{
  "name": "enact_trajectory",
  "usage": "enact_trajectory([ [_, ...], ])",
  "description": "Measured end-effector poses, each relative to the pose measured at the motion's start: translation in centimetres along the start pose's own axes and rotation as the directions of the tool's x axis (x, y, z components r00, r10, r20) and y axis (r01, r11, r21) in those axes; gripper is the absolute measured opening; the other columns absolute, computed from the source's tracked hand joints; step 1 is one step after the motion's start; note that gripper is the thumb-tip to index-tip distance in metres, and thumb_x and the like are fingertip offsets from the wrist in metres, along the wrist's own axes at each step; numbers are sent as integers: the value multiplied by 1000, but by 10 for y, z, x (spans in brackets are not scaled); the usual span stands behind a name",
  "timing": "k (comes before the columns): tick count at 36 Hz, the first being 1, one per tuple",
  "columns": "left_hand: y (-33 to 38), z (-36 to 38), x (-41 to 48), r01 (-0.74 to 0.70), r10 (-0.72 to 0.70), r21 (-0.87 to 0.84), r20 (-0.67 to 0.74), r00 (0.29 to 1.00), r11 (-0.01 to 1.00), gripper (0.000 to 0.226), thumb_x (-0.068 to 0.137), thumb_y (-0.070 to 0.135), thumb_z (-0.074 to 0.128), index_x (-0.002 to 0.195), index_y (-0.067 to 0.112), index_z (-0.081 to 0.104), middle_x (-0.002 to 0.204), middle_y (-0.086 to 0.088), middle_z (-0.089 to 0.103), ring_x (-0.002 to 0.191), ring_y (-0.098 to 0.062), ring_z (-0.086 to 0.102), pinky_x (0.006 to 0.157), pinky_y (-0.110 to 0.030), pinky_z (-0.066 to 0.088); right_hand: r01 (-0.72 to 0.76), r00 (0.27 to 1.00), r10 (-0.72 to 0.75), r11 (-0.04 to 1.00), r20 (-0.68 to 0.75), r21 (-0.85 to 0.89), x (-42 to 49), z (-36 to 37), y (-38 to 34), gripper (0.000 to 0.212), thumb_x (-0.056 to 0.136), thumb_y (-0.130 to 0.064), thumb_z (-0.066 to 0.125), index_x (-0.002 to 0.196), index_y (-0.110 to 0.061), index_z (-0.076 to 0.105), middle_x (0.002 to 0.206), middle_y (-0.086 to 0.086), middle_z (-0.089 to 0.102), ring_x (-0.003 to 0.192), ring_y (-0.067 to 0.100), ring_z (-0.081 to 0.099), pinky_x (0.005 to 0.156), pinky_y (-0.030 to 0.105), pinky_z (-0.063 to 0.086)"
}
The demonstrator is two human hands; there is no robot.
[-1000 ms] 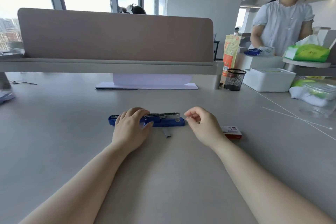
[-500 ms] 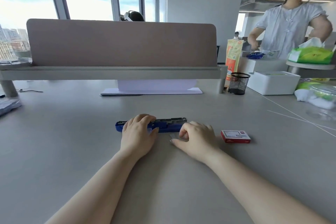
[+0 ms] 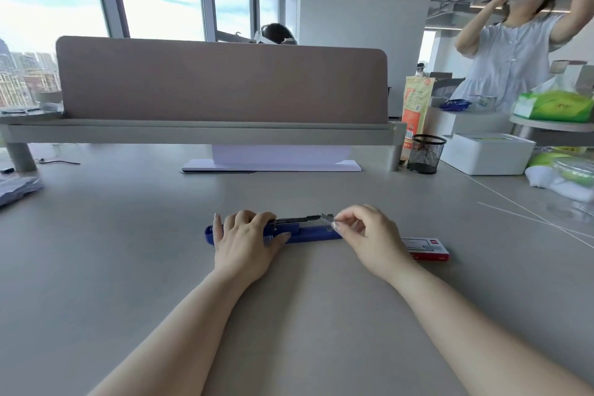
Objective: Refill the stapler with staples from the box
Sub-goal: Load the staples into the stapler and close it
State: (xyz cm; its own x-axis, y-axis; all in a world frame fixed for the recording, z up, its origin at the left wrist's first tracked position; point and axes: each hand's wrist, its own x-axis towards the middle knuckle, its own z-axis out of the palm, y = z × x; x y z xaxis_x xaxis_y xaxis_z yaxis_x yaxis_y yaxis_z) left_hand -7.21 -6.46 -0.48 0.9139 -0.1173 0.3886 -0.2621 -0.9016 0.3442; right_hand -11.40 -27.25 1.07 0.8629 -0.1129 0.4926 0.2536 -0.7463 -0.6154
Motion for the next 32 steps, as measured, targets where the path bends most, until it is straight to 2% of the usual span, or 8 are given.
enact_trajectory([
  [4,-1,-1,-1,-16,15,-48,-32,999,999,30,84,54,52,109,38,57,116,3,55,121,-24,42,115,-46,9,41,999,-42,999,-24,-15,2,-2,1,3,80,-26,66,82,-23,66,79,-14,59,81,15,60,82,43,49],
  [10,-2,-1,1,-71,64,-135,-58,996,988,26,78,50,63,100,34,61,106,7,55,110,-22,44,109,-45,19,144,989,-146,986,-16,-87,3,-3,3,7,80,-31,60,81,-25,64,80,-17,61,81,15,61,84,44,48],
  [17,-2,-2,0,-94,79,-158,-98,992,983,24,75,45,68,96,35,62,101,11,53,108,-20,45,107,-45,22,217,973,-228,955,-32,-204,4,-3,4,7,79,-31,65,82,-24,65,90,-6,65,90,18,57,82,31,33],
  [22,-2,-1,0,-96,78,-167,-109,991,981,24,75,45,69,95,35,62,100,12,51,107,-19,45,106,-45,23,249,965,-263,936,-23,-250,4,-2,5,11,76,-33,65,82,-24,67,91,-3,65,89,22,57,81,31,31],
  [29,-3,-2,-1,-99,82,-165,-107,991,981,24,75,45,68,96,35,61,101,11,52,106,-19,44,107,-44,23,275,956,-292,925,-27,-262,5,-2,4,12,75,-35,64,82,-25,67,91,-6,66,91,20,57,80,27,26],
  [32,-3,-2,-1,-94,79,-162,-99,992,982,24,75,45,68,96,36,61,103,11,52,107,-19,44,108,-47,22,285,953,-301,922,-25,-263,4,-1,4,11,74,-33,67,81,-25,67,91,-6,66,91,20,57,81,29,28],
])
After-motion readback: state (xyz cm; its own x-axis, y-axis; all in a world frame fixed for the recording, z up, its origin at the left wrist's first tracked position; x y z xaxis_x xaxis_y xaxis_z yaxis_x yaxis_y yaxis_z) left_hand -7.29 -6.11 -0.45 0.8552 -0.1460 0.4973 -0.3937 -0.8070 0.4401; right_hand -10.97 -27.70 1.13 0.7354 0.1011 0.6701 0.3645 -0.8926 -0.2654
